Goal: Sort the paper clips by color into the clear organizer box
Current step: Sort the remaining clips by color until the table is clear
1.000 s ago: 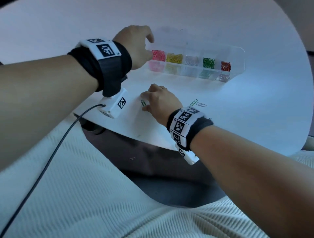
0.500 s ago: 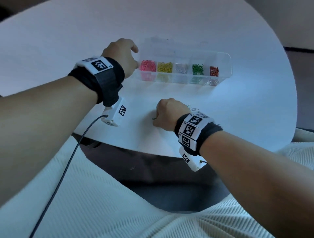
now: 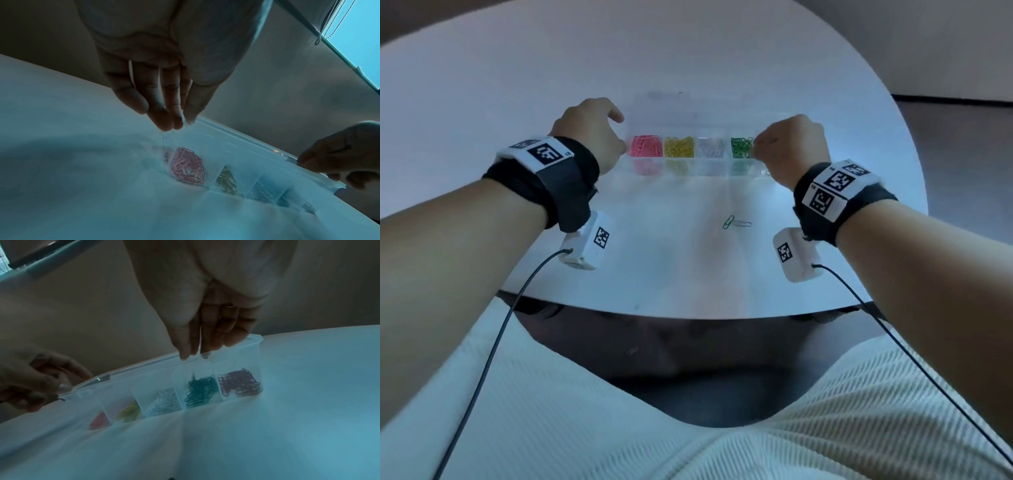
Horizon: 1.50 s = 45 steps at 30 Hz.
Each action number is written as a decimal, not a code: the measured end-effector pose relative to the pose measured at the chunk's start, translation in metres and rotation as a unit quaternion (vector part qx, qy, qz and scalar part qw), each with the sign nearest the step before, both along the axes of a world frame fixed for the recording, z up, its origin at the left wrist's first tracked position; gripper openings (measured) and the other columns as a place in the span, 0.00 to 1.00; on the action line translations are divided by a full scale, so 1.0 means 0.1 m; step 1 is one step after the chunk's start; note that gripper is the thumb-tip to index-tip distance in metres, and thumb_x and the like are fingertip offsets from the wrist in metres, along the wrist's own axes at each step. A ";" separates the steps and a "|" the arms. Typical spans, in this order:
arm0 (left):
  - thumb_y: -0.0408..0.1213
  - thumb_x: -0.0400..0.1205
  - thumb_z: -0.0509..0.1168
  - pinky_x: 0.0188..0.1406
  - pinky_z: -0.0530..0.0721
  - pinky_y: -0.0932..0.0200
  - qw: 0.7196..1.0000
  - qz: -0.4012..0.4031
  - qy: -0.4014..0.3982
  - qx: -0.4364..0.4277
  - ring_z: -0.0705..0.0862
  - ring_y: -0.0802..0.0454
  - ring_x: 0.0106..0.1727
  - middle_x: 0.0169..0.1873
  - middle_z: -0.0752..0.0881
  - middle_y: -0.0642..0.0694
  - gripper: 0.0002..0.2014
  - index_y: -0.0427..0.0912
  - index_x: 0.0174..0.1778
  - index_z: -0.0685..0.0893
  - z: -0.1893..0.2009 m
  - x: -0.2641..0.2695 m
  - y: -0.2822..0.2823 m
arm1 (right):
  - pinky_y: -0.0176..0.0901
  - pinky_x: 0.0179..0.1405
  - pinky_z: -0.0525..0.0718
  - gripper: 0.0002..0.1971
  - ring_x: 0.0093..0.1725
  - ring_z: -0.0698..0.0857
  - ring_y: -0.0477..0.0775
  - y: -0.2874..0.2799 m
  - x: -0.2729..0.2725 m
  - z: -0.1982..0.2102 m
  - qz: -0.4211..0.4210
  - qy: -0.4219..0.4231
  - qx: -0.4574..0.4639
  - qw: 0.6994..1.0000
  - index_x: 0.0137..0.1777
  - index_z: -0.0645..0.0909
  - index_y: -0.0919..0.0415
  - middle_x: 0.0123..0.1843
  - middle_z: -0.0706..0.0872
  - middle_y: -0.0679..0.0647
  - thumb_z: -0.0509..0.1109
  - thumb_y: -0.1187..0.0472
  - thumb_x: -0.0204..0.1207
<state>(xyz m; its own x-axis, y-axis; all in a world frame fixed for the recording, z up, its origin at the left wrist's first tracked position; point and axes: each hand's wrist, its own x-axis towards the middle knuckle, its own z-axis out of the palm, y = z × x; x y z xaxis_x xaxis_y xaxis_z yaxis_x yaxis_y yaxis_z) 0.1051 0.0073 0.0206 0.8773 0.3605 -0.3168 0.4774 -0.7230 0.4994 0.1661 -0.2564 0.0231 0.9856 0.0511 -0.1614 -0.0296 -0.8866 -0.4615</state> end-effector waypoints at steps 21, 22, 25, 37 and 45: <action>0.39 0.78 0.71 0.54 0.84 0.48 1.000 0.006 -0.003 -0.008 0.88 0.42 0.50 0.54 0.87 0.46 0.18 0.51 0.64 0.79 0.01 0.00 -0.02 | 0.46 0.46 0.83 0.09 0.48 0.86 0.59 -0.12 -0.77 -0.48 0.250 0.023 -0.093 0.963 0.53 0.91 0.54 0.50 0.88 0.54 0.69 0.56 0.81; 0.39 0.78 0.71 0.54 0.84 0.48 1.000 0.006 -0.004 -0.008 0.88 0.42 0.51 0.54 0.87 0.46 0.18 0.50 0.64 0.79 0.01 0.00 -0.02 | 0.47 0.44 0.83 0.10 0.47 0.86 0.60 -0.08 -0.77 -0.48 0.242 0.028 -0.107 0.964 0.53 0.91 0.55 0.49 0.88 0.55 0.68 0.56 0.81; 0.38 0.78 0.71 0.55 0.84 0.48 1.000 0.005 -0.006 -0.009 0.87 0.43 0.52 0.53 0.87 0.46 0.18 0.50 0.64 0.79 0.01 0.00 -0.01 | 0.46 0.40 0.81 0.09 0.44 0.84 0.62 0.05 -0.75 -0.42 0.227 0.055 -0.181 0.955 0.51 0.87 0.59 0.48 0.87 0.57 0.68 0.56 0.80; 0.38 0.78 0.70 0.54 0.84 0.49 1.000 0.003 -0.004 -0.024 0.87 0.43 0.53 0.56 0.86 0.45 0.19 0.50 0.65 0.79 0.02 0.03 -0.02 | 0.37 0.51 0.84 0.10 0.49 0.87 0.48 0.04 -0.16 0.03 0.029 -0.059 0.046 0.997 0.56 0.88 0.53 0.49 0.89 0.47 0.71 0.57 0.76; 0.37 0.78 0.69 0.50 0.83 0.50 1.000 0.009 -0.007 -0.029 0.87 0.43 0.52 0.54 0.87 0.45 0.18 0.50 0.64 0.78 0.01 0.03 -0.02 | 0.33 0.45 0.78 0.09 0.42 0.84 0.52 -0.17 -0.57 -0.17 0.299 0.068 -0.096 0.947 0.54 0.89 0.57 0.45 0.89 0.52 0.71 0.62 0.76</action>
